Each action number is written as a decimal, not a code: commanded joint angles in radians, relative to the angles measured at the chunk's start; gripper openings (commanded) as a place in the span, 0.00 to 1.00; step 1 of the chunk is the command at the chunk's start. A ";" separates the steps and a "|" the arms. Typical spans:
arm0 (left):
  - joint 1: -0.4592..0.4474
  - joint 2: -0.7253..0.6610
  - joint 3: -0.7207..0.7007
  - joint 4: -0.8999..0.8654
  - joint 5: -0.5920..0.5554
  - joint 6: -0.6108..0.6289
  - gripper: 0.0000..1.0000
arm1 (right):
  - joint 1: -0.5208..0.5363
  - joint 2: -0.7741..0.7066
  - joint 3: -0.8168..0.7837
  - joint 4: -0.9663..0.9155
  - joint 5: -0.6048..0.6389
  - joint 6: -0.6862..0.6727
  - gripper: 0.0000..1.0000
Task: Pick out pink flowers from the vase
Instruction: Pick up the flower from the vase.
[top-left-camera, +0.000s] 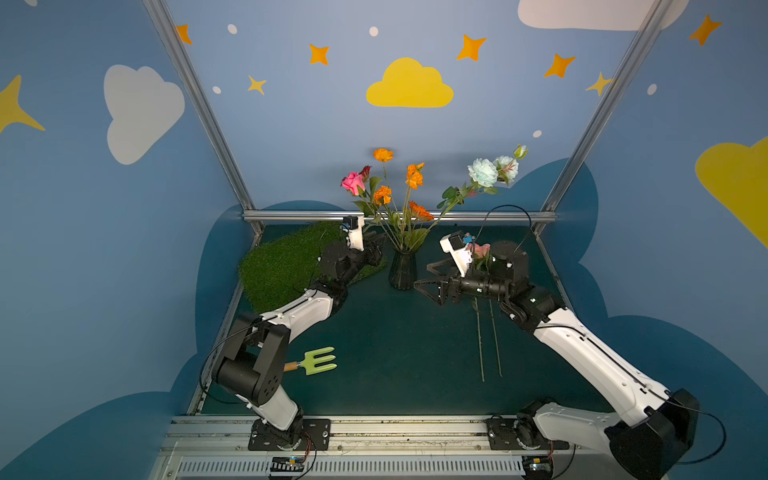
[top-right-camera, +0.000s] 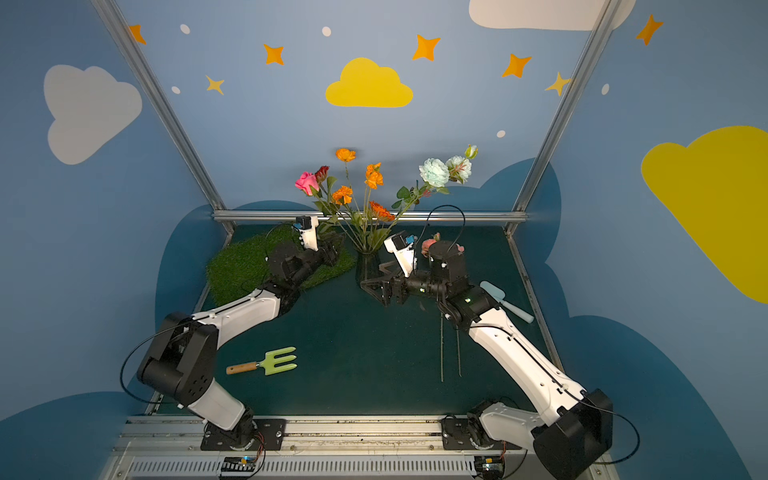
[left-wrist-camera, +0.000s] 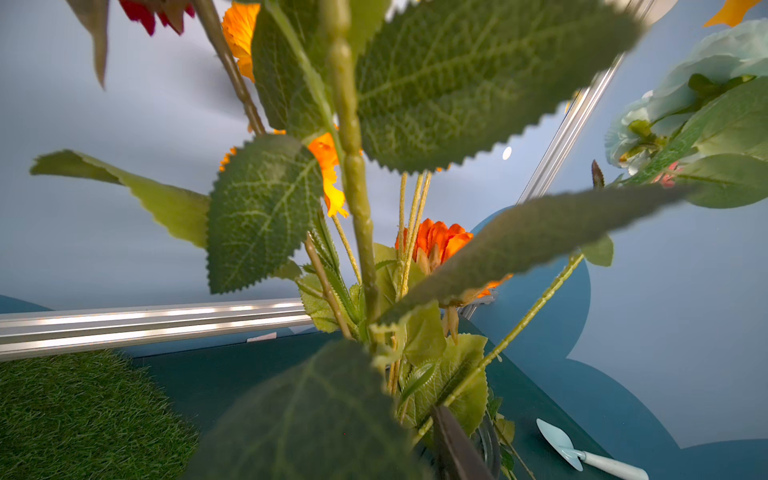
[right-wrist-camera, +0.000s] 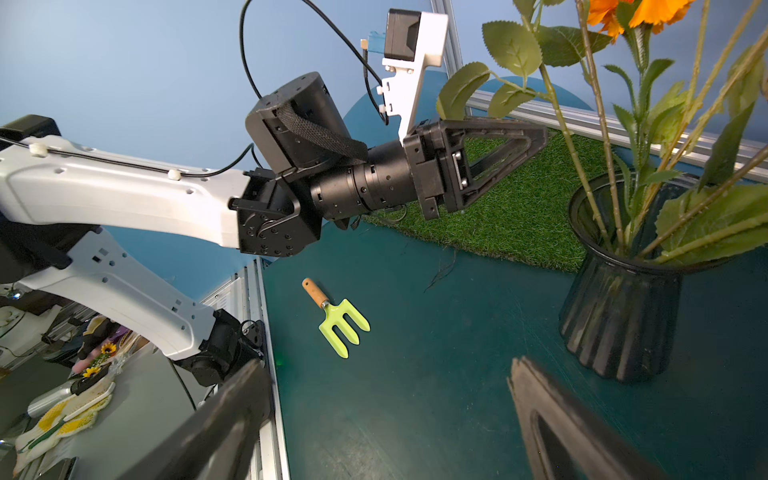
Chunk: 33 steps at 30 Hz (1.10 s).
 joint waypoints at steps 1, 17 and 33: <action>-0.009 0.019 0.004 0.114 -0.012 -0.019 0.43 | 0.008 0.009 0.030 -0.015 0.007 -0.015 0.93; -0.017 0.107 0.034 0.233 -0.009 -0.020 0.40 | 0.013 0.002 0.026 -0.049 0.016 -0.032 0.93; -0.005 0.137 0.092 0.234 -0.009 -0.017 0.37 | 0.032 0.027 0.032 -0.063 0.013 -0.036 0.93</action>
